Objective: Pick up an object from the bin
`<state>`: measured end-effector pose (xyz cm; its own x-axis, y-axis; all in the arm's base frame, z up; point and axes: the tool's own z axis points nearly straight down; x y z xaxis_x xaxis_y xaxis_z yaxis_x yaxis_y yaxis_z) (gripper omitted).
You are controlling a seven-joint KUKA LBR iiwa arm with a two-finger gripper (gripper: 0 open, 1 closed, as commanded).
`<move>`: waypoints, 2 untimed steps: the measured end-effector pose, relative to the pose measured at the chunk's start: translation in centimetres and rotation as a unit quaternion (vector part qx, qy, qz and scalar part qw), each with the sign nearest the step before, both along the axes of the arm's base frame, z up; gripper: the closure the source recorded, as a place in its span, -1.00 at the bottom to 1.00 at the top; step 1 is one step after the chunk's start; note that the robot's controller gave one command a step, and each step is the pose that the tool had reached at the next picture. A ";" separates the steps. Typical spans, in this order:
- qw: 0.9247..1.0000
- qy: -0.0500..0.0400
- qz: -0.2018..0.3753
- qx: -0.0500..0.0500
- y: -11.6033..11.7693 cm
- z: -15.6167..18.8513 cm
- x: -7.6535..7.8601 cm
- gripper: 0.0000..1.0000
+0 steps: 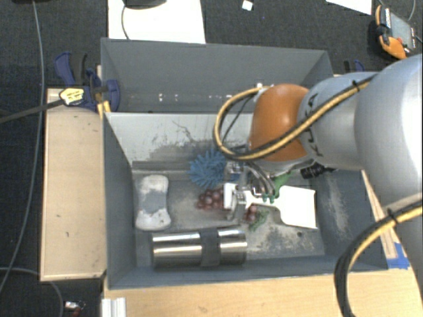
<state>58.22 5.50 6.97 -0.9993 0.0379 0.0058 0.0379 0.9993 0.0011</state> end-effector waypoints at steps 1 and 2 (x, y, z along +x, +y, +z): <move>0.999 -0.004 -0.040 -0.002 0.6 0.1 -1.2 -1.00; 0.993 -0.003 -0.117 0.000 -3.9 0.1 -0.1 1.00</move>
Offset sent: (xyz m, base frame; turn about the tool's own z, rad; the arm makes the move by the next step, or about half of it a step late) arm -0.0017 -0.0401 0.0003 0.2398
